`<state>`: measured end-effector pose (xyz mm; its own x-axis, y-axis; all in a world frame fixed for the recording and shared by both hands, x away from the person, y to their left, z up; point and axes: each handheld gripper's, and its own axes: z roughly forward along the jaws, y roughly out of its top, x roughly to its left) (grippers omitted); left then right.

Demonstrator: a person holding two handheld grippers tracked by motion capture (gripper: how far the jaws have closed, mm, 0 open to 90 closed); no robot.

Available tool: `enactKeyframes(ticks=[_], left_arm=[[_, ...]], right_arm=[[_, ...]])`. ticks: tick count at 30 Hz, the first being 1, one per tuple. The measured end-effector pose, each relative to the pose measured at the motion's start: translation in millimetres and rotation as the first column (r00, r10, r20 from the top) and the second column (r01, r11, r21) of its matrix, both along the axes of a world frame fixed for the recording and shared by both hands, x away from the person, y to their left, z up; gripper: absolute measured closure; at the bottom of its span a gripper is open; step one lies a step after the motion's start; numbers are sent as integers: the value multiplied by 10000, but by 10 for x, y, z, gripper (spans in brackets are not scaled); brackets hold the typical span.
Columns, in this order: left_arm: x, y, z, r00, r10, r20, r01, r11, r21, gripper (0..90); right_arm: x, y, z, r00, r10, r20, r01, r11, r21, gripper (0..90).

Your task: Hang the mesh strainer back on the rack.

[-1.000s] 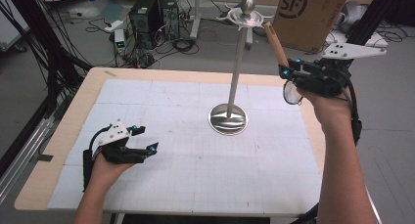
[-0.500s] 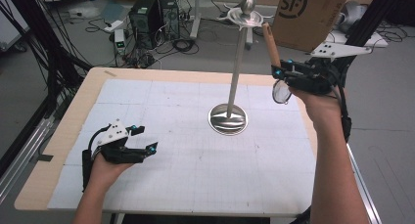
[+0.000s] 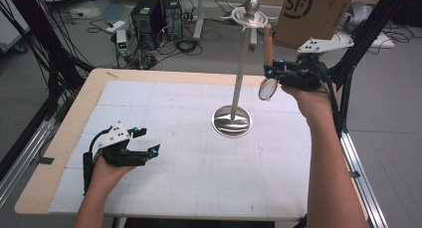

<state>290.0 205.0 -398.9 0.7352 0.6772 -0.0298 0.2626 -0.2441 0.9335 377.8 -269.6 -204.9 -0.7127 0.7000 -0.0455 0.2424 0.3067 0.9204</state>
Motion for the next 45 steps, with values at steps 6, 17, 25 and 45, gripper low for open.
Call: enactKeyframes(ticks=[6,17,25,45], left_arm=[[-2,-9,1,10000,-59,-27,59,10000,-9,240],[-3,-9,2,10000,-66,-26,66,10000,-12,240],[-5,-11,2,10000,-54,-6,54,10000,-27,240],[-14,-11,8,9999,-117,-1,117,9999,-90,239]], right_arm=[[50,48,-17,10000,85,-46,-85,10000,-7,678],[21,39,-17,9998,-198,-10,198,9997,-158,552],[-73,-42,-105,10000,-64,2,64,10000,-57,537],[-344,-65,-340,9988,487,87,-488,9988,39,474]])
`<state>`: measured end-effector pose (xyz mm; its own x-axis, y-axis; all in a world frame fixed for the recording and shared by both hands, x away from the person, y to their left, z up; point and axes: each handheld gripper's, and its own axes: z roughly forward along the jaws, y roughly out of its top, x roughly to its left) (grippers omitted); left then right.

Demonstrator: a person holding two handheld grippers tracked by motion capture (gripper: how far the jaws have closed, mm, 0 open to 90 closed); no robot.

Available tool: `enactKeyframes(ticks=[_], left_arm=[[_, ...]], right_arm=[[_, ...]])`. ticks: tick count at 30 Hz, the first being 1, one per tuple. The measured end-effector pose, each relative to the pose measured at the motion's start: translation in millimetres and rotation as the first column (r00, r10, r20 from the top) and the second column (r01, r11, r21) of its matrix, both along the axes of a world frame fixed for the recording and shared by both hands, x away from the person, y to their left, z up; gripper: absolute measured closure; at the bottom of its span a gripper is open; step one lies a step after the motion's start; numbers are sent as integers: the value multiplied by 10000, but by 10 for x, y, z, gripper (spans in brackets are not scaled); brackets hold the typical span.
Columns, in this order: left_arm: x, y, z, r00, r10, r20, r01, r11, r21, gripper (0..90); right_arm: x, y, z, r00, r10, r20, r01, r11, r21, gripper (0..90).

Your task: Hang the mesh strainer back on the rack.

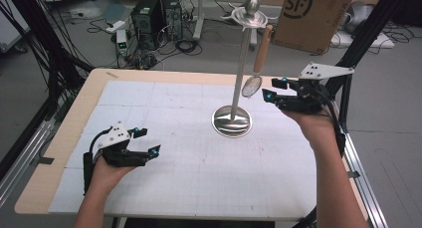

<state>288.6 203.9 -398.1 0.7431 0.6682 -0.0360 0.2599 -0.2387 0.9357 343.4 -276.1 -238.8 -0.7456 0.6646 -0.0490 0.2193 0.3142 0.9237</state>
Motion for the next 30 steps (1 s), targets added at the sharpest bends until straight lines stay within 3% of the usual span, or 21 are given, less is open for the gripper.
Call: enactKeyframes(ticks=[12,30], left_arm=[[-1,-2,0,10000,-97,22,97,10000,-23,239],[-11,-15,-5,9998,-205,25,205,9998,31,237]], right_arm=[[-145,0,-230,9997,259,6,-259,9993,282,430],[-359,-139,-730,9997,171,-164,-158,9969,766,386]])
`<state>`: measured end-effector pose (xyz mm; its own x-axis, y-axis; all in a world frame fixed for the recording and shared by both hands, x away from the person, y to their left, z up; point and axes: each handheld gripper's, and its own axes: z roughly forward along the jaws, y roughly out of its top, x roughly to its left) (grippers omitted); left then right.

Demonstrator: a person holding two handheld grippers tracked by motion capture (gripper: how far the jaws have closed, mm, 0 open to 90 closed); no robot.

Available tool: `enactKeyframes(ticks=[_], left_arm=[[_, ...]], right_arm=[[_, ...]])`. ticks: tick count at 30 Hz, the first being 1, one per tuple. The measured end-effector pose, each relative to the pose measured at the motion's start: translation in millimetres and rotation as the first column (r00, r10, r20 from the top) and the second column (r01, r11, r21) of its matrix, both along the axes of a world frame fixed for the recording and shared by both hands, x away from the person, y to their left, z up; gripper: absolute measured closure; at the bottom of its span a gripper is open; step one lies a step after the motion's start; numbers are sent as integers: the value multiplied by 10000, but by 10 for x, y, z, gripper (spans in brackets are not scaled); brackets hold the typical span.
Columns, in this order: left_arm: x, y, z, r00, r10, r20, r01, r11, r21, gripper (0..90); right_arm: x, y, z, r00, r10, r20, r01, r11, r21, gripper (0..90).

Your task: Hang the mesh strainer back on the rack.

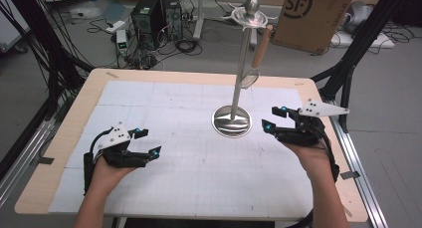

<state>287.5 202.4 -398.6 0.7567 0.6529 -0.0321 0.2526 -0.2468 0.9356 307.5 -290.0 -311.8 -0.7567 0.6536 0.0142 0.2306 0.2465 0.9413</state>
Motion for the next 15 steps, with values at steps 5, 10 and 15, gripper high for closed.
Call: enactKeyframes(ticks=[5,10,15], left_arm=[[-1,-10,-8,10000,31,-21,-31,10000,32,237],[-3,-15,-11,10000,16,-19,-16,10000,56,237],[-3,-8,-13,10000,30,-32,-30,10000,46,237]], right_arm=[[-67,-18,-168,9999,78,-97,-77,9999,101,371],[-112,-37,-308,9998,-4,-206,8,9999,163,360],[-179,-58,-404,9996,-19,-270,24,9998,192,349]])
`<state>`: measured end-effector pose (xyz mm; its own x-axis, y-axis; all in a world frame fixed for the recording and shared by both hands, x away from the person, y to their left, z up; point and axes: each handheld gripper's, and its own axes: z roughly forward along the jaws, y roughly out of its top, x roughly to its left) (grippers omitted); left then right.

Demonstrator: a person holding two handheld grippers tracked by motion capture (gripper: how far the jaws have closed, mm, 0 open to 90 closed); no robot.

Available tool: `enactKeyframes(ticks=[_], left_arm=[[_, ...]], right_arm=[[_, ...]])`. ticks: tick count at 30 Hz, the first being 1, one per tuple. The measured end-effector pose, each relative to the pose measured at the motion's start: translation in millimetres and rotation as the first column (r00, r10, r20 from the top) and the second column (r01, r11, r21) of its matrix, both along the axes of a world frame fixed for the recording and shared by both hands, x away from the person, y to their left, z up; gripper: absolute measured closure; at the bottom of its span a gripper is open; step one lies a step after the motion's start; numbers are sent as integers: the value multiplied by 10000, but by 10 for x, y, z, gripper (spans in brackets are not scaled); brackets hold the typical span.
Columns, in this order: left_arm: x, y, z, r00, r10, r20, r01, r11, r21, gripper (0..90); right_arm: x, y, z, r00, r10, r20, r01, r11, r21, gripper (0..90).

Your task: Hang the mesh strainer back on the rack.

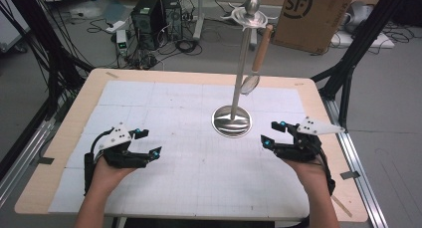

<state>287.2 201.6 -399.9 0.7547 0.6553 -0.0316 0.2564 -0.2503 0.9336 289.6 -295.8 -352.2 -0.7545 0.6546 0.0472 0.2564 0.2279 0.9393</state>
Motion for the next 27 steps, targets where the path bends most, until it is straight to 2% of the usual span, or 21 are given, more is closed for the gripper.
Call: enactKeyframes(ticks=[5,13,16,21,27], left_arm=[[-9,-9,-2,10000,-18,-5,18,10000,20,237],[-21,-4,5,10000,-38,12,38,10000,-57,237],[-24,-6,4,10000,-30,17,30,10000,-39,237],[-27,-15,4,9999,-96,42,97,9999,-55,236],[-22,-20,0,9999,-129,60,130,9999,-48,235]], right_arm=[[-42,-7,-116,10000,57,-49,-57,10000,-66,338],[-100,-2,-258,9999,106,-126,-104,9998,169,328],[-117,14,-295,9996,120,-258,-115,9997,208,324],[-113,30,-337,9994,212,-289,-214,9998,-49,316],[-99,44,-352,9991,203,-385,-204,9998,-32,308]])
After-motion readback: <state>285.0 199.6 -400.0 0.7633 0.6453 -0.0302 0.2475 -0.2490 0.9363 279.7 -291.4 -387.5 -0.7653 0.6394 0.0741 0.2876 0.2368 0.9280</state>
